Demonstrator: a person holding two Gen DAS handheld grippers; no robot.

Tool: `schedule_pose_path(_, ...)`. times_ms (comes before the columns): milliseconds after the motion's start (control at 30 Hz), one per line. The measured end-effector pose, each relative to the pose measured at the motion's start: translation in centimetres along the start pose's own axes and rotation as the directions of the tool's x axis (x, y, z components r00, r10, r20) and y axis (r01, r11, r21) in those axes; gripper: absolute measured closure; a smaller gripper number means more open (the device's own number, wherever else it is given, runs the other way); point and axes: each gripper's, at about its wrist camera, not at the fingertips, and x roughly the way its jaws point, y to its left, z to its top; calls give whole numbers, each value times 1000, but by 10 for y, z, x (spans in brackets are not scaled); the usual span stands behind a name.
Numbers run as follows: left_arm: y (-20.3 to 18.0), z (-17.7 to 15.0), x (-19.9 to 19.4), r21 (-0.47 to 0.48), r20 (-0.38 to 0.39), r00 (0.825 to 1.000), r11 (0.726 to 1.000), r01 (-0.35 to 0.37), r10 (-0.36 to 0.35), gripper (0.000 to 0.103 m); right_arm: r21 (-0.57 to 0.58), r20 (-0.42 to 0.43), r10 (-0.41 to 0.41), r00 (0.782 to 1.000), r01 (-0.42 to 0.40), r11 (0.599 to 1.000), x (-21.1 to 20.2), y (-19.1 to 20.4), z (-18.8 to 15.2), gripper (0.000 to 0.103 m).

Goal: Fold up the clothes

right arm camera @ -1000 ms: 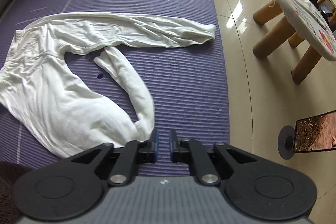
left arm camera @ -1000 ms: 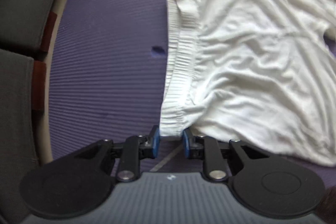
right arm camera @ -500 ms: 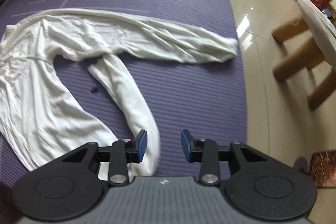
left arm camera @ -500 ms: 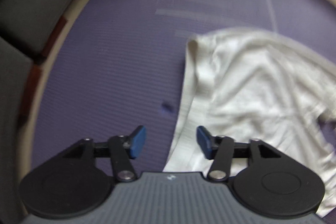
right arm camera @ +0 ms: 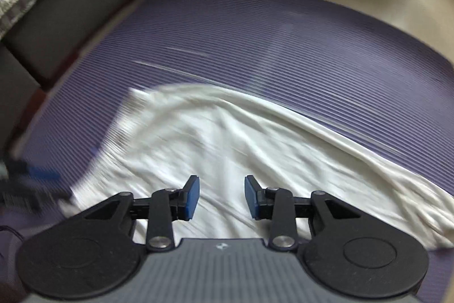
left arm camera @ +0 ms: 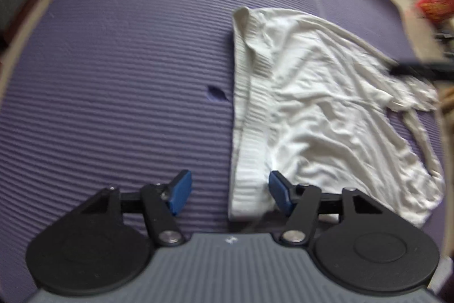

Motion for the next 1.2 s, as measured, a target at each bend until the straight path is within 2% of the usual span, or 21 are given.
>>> schedule_pose_path(100, 4, -10, -3, 63, 30, 997, 996, 63, -65, 42, 2, -42, 32, 999, -32, 1000, 32, 36, 32, 68)
schedule_pose_path(200, 8, -16, -5, 99, 36, 991, 987, 124, -128, 42, -15, -59, 23, 998, -24, 1000, 53, 60, 48, 68)
schedule_pose_path(400, 4, -17, -3, 129, 46, 987, 981, 146, -153, 42, 9, -87, 18, 996, -17, 1000, 94, 95, 76, 68)
schedule_pose_path(533, 3, -15, -2, 124, 50, 985, 980, 157, -165, 42, 21, -128, -63, 990, 67, 998, 124, 114, 82, 67)
schedule_pose_path(600, 5, -15, -2, 126, 49, 984, 978, 164, -171, 42, 43, -132, -59, 990, 65, 997, 131, 116, 82, 62)
schedule_pose_path(667, 4, -14, -2, 128, 48, 984, 978, 165, -173, 42, 59, -123, -70, 990, 78, 995, 134, 121, 82, 53)
schedule_pose_path(767, 4, -13, 0, 125, 49, 983, 978, 169, -176, 42, 74, -109, -83, 991, 92, 993, 138, 131, 82, 48)
schedule_pose_path(800, 4, -13, 0, 125, 49, 983, 977, 170, -177, 42, 64, -98, -90, 991, 97, 993, 138, 134, 81, 50)
schedule_pose_path(867, 4, -12, 1, 127, 49, 983, 977, 171, -178, 42, 53, -77, -121, 990, 125, 991, 137, 135, 80, 79)
schedule_pose_path(900, 4, -12, 1, 128, 48, 983, 977, 171, -179, 42, 57, -56, -141, 988, 144, 988, 135, 132, 78, 82)
schedule_pose_path(967, 4, -12, 1, 131, 48, 983, 977, 170, -178, 41, 86, -46, -108, 993, 111, 990, 134, 126, 76, 94)
schedule_pose_path(1100, 3, -12, 1, 143, 51, 983, 976, 165, -174, 40, 157, -23, 24, 999, -21, 987, 119, 95, 71, 98)
schedule_pose_path(1200, 2, -11, 2, 154, 57, 983, 975, 163, -173, 39, 208, -3, 124, 992, -121, 971, 108, 68, 66, 98)
